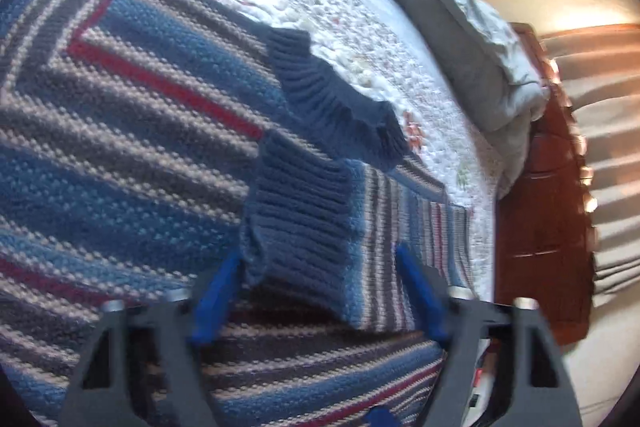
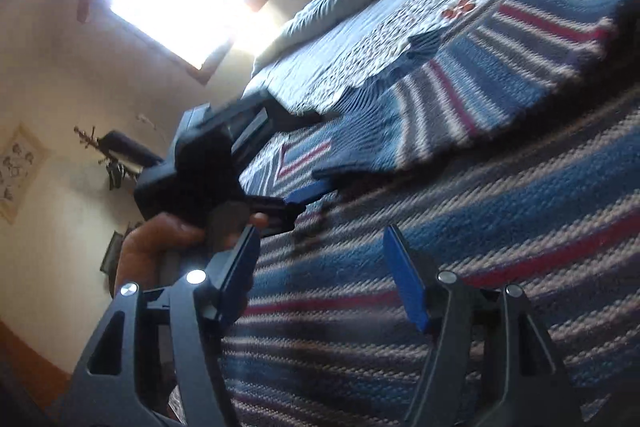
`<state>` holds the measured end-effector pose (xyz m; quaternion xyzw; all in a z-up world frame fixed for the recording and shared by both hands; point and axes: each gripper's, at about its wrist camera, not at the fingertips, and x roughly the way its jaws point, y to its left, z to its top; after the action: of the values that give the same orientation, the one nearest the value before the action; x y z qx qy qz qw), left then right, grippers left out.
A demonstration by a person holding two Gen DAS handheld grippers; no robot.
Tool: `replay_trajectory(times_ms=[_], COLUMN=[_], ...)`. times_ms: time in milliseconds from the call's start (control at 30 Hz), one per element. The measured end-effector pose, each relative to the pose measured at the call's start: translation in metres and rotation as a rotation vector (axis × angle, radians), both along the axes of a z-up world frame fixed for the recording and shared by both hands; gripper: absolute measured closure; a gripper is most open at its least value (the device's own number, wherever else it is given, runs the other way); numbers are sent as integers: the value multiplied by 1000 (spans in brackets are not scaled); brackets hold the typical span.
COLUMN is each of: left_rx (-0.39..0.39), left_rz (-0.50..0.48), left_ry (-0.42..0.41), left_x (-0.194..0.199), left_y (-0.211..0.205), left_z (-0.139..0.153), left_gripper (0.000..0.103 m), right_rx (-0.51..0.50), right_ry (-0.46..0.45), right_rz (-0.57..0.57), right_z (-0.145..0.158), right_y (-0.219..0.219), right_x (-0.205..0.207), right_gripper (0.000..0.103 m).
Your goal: Fold small clothes
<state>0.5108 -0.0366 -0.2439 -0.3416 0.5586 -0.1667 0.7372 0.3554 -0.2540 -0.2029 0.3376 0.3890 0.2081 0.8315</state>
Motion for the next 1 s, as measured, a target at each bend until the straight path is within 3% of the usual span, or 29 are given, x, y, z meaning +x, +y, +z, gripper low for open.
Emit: replay_trajectory(times_ms=[67,133,200,433,600,800,1000], left_rx=[37,85,106,167,192,182,169], left_rz=[-13,-20,-14,-62,-50,-10,-16], left_ry=[5,10,2,-141,-200,-162,-118], left_x=[3,5,6,11,17,9,5], left_y=[-1,-1,1,2,34,89,99], left_z=[0,0,2,45,70,45,14], left_gripper=[55,84,94,95,95,95,95], right_rx=[9,20,26,12,15,3,-9], right_ry=[5,10,13,21,32,36,43], right_rz=[-24,-27,-29,2,0,10,14], right_z=[-1,-1,-4,-9,-13,-14,-17], right_y=[-9,-13,-18,-14,-14,-9,-6], right_x=[3,4,3,1,3,5,8], right_gripper=[38,38,38,38,38,38,38])
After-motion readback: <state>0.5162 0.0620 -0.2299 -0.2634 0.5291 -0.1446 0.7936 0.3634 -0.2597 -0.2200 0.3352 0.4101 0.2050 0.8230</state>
